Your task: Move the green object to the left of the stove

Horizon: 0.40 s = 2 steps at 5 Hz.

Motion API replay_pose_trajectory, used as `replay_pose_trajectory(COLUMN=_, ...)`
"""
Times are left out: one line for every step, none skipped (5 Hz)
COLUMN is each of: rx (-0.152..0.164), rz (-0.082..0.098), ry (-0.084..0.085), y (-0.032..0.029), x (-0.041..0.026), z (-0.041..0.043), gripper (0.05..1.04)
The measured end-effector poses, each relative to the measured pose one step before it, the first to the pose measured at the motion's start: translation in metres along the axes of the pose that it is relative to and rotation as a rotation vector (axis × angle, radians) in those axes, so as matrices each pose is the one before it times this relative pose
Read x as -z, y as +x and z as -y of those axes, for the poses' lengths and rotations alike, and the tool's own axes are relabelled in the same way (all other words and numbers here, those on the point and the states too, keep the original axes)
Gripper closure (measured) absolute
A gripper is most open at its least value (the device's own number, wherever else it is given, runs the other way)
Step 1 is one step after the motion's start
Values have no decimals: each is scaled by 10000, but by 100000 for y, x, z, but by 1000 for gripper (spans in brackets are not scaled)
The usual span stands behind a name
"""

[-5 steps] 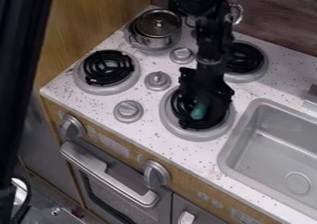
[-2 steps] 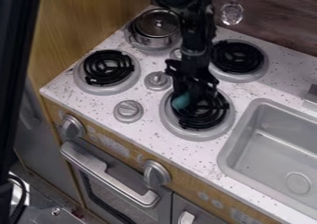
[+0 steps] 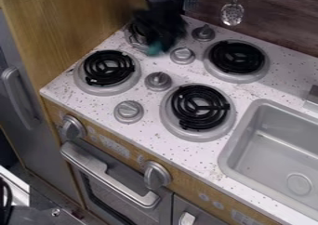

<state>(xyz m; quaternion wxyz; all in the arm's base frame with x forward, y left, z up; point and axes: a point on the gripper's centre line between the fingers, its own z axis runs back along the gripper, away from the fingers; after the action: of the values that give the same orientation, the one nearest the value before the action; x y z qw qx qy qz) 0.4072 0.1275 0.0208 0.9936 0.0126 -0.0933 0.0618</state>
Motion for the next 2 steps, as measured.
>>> replay_pose_trajectory(rx=-649, rz=-576, ry=200, y=-557, x=2112, z=-4604, gripper=644)
replay_pose_trajectory(rx=-142, rz=-382, ry=261, y=-415, x=778, z=-2853, gripper=644)
